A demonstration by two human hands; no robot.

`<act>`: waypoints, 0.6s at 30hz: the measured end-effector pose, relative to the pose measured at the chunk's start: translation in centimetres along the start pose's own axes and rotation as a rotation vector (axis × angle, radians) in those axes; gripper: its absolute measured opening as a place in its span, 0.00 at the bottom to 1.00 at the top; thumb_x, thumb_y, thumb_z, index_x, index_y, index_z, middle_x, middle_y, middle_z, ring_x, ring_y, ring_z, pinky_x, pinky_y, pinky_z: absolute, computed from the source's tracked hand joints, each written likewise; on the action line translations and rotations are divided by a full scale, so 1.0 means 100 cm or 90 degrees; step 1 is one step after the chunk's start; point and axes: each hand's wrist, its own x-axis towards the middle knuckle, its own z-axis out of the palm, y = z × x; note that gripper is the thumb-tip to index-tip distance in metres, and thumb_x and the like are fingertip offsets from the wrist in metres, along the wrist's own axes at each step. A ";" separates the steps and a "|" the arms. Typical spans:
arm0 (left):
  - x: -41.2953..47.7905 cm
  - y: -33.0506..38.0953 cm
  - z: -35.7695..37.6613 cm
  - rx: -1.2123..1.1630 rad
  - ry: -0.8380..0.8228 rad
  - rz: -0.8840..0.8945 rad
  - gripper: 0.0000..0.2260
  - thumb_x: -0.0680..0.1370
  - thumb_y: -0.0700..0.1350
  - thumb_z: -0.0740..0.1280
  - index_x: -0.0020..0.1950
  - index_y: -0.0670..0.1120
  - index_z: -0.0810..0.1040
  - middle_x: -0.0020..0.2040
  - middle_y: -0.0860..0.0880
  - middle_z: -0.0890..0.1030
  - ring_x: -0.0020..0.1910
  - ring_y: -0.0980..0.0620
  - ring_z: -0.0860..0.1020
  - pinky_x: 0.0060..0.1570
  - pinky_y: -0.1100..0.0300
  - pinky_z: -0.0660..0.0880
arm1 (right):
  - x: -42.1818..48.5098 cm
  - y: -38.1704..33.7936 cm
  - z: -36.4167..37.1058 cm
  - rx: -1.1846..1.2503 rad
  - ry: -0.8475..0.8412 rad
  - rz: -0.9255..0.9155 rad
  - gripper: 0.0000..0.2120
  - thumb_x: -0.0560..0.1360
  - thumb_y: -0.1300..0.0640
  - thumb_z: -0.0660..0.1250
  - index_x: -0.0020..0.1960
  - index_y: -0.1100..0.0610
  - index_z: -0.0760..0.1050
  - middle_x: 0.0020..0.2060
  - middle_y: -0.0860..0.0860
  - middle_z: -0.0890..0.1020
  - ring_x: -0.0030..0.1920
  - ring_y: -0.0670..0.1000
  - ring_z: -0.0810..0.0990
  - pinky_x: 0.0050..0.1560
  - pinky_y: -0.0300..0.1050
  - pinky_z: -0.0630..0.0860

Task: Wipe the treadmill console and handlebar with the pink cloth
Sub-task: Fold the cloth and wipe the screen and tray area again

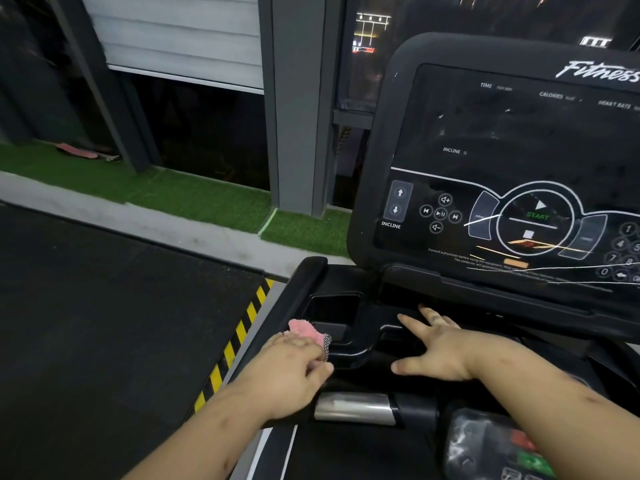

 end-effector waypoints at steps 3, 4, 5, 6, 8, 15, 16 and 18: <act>0.006 0.017 -0.001 -0.016 0.002 0.009 0.30 0.77 0.69 0.46 0.61 0.56 0.79 0.60 0.57 0.81 0.65 0.54 0.74 0.73 0.54 0.63 | -0.001 -0.002 -0.002 -0.001 -0.008 0.010 0.53 0.69 0.24 0.67 0.82 0.35 0.41 0.83 0.48 0.35 0.83 0.60 0.39 0.81 0.63 0.50; 0.008 0.023 -0.001 -0.020 -0.003 0.016 0.30 0.77 0.69 0.45 0.63 0.56 0.79 0.63 0.56 0.81 0.67 0.53 0.73 0.74 0.53 0.62 | -0.002 -0.004 -0.003 -0.005 -0.007 0.016 0.53 0.69 0.24 0.67 0.82 0.36 0.41 0.83 0.49 0.35 0.83 0.60 0.39 0.81 0.63 0.50; 0.009 0.029 0.002 -0.019 -0.009 0.024 0.31 0.77 0.68 0.44 0.65 0.56 0.79 0.65 0.56 0.80 0.69 0.52 0.72 0.75 0.52 0.61 | -0.002 -0.007 -0.004 -0.010 -0.004 0.023 0.53 0.68 0.23 0.67 0.83 0.36 0.41 0.83 0.49 0.36 0.83 0.60 0.41 0.81 0.62 0.51; 0.011 0.034 0.004 -0.015 -0.013 0.032 0.32 0.78 0.68 0.44 0.66 0.56 0.78 0.67 0.55 0.79 0.70 0.51 0.71 0.76 0.52 0.59 | -0.003 -0.010 -0.004 -0.017 0.003 0.033 0.54 0.68 0.22 0.66 0.83 0.36 0.42 0.83 0.49 0.37 0.83 0.60 0.42 0.81 0.62 0.51; 0.012 0.041 0.008 -0.013 -0.013 0.040 0.32 0.79 0.68 0.42 0.68 0.56 0.77 0.68 0.55 0.77 0.72 0.49 0.69 0.77 0.51 0.59 | -0.005 -0.020 -0.001 -0.030 0.021 0.052 0.55 0.65 0.19 0.63 0.83 0.36 0.41 0.84 0.49 0.39 0.83 0.60 0.43 0.81 0.62 0.52; -0.004 0.016 0.003 0.004 0.048 -0.014 0.31 0.81 0.64 0.41 0.66 0.56 0.79 0.63 0.54 0.80 0.64 0.50 0.73 0.72 0.52 0.66 | -0.006 -0.069 0.018 -0.091 0.053 -0.009 0.46 0.72 0.18 0.48 0.83 0.37 0.41 0.84 0.48 0.40 0.83 0.58 0.39 0.80 0.65 0.47; -0.008 0.009 0.002 0.007 0.065 -0.024 0.30 0.82 0.63 0.41 0.65 0.56 0.80 0.63 0.54 0.80 0.63 0.50 0.73 0.70 0.52 0.67 | -0.005 -0.073 0.019 -0.087 0.038 -0.005 0.45 0.72 0.19 0.47 0.83 0.37 0.42 0.84 0.49 0.39 0.83 0.59 0.38 0.80 0.64 0.46; -0.015 -0.001 0.002 -0.007 0.101 -0.033 0.31 0.81 0.63 0.41 0.66 0.56 0.80 0.65 0.54 0.79 0.64 0.50 0.72 0.70 0.55 0.68 | -0.004 -0.077 0.020 -0.090 0.016 0.005 0.44 0.73 0.20 0.48 0.83 0.37 0.43 0.83 0.49 0.38 0.82 0.60 0.36 0.80 0.64 0.46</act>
